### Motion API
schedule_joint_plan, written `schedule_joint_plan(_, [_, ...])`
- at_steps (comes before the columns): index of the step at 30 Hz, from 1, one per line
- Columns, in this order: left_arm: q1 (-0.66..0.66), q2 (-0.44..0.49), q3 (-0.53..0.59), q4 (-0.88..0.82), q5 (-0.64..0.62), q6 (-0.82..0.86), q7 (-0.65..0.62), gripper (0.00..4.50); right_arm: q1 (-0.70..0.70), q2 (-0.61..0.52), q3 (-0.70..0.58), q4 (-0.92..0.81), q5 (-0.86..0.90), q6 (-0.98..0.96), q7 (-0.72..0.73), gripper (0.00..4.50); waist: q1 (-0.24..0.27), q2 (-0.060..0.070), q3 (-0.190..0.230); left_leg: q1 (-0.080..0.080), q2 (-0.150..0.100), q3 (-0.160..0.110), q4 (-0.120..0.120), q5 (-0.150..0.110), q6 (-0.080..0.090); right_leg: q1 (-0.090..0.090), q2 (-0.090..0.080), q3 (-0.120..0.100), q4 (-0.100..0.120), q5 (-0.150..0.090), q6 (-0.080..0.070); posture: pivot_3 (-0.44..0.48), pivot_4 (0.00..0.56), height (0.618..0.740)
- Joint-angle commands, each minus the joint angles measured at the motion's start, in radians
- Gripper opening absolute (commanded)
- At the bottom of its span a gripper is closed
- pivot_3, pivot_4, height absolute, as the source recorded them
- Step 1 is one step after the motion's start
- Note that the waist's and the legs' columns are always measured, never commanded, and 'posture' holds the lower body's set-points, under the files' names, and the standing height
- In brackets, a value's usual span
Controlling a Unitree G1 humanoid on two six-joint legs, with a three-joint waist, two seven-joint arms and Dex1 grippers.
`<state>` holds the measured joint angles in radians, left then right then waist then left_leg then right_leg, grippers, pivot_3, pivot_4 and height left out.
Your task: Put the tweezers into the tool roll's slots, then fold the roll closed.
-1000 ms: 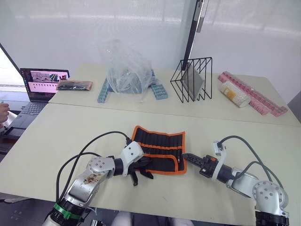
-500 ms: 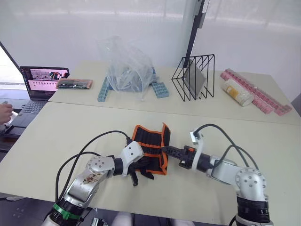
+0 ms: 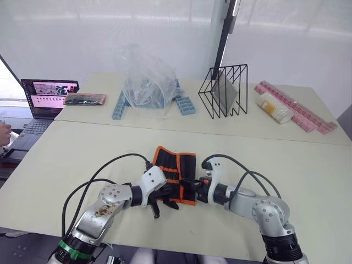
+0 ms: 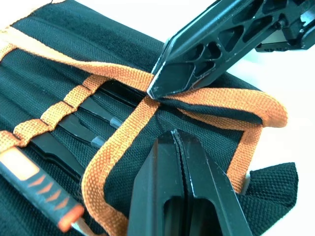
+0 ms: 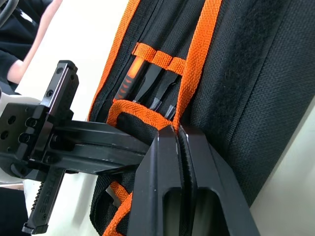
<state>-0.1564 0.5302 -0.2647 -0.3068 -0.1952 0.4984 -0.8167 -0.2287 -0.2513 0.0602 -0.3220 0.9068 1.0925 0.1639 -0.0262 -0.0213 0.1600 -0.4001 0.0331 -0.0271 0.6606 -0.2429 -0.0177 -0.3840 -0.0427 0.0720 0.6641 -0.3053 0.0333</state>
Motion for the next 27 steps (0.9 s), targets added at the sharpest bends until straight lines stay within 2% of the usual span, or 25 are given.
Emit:
schedule_joint_plan(1, [0.031,0.022,-0.013,0.006,0.008,0.033,0.001,0.00,0.013,-0.008,-0.058,0.074,0.005,0.029,0.017,1.55,-0.001,0.000,0.000,0.000,0.000,0.000,0.000,0.000,0.000,0.000,0.000,0.000,0.000,0.000,0.000,0.000,0.150,0.720])
schedule_joint_plan(3, [0.035,0.027,-0.010,0.002,0.007,0.035,0.001,0.00,-0.006,-0.015,-0.097,0.094,0.040,0.033,0.050,2.22,-0.001,0.000,0.000,0.000,0.000,0.000,0.000,0.000,0.000,0.001,0.000,0.000,0.000,0.000,0.000,0.000,0.150,0.720])
schedule_joint_plan(9, [0.041,0.039,-0.001,-0.003,0.000,0.038,0.003,0.00,-0.031,-0.065,-0.113,0.136,0.043,0.010,0.148,2.22,0.003,0.000,0.000,0.000,-0.001,0.000,0.000,0.001,0.001,0.001,-0.001,0.000,0.000,0.001,0.000,0.000,0.150,0.720])
schedule_joint_plan(18, [0.047,0.054,0.011,-0.013,-0.003,0.043,0.007,0.00,-0.010,-0.133,0.001,0.195,-0.097,-0.134,0.344,2.22,-0.003,0.000,0.000,0.000,0.000,0.000,0.000,0.001,0.001,0.000,0.000,0.000,0.000,0.001,0.000,0.000,0.150,0.720])
schedule_joint_plan(19, [0.048,0.056,0.013,-0.015,-0.004,0.045,0.008,0.00,-0.006,-0.140,0.021,0.201,-0.127,-0.163,0.364,1.67,-0.004,0.000,0.000,0.000,0.000,0.000,0.000,0.001,0.001,0.000,0.000,0.000,0.000,0.001,0.000,0.000,0.150,0.720])
schedule_joint_plan(24, [0.053,0.066,0.027,-0.031,-0.007,0.054,0.011,0.00,0.009,-0.166,0.112,0.209,-0.258,-0.319,0.466,0.02,-0.014,-0.002,-0.001,0.001,0.000,0.000,0.000,0.001,0.001,0.000,0.000,0.000,0.000,0.001,0.000,0.000,0.150,0.720])
schedule_joint_plan(27, [0.056,0.076,0.049,-0.045,-0.015,0.062,0.016,0.00,0.017,-0.183,0.168,0.209,-0.347,-0.431,0.521,0.02,-0.017,-0.003,-0.001,0.002,0.000,0.000,0.000,0.001,0.001,0.001,0.000,0.000,0.000,0.000,0.001,0.000,0.150,0.720])
